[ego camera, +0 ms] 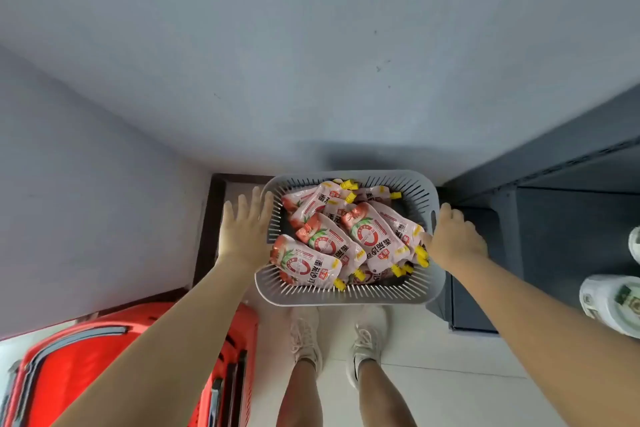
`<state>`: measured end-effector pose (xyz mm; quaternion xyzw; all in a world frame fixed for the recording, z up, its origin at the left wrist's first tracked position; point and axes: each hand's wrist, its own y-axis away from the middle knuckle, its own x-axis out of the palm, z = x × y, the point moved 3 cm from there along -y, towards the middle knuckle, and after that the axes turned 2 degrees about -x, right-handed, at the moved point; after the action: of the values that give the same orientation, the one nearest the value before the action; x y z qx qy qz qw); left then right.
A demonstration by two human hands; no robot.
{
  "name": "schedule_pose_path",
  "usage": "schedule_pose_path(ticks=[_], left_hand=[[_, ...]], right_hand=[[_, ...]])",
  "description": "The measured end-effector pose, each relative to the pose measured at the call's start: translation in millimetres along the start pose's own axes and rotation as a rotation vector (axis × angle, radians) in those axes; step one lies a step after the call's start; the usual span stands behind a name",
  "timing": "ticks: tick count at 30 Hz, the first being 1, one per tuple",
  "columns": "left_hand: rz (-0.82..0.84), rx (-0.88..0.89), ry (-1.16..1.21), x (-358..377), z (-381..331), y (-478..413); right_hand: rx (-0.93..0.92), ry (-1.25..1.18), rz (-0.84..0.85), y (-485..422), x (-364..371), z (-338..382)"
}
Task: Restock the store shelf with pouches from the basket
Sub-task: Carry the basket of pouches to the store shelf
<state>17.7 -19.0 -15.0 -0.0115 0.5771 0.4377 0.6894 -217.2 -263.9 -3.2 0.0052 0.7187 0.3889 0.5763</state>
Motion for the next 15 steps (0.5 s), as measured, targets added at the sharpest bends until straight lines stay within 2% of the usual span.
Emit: schedule_pose_path(ticks=[1,3,5,8,10,15], left_hand=[[0.045,-0.034,0.005,4,-1,-4],[0.047,-0.133,0.217,14,-2,-13],[0.017,-0.180,0.555,28,-9,-21],[0.105,-0.402,0.978,40,-11,-29],[0.189,-0.530,1.177,49,-8,-33],[0.355,-0.633,1.574,63,-14,-32]], right_hand=[[0.032,-0.045,0.005,-6,5,1],[0.080,-0.153,-0.013,-19,16,2],[0.146,-0.237,0.006,-28,27,2],[0.235,-0.414,-0.003,-37,42,-4],[0.294,-0.546,-0.012,-43,51,-10],[0.403,-0.949,0.063,-50,62,-9]])
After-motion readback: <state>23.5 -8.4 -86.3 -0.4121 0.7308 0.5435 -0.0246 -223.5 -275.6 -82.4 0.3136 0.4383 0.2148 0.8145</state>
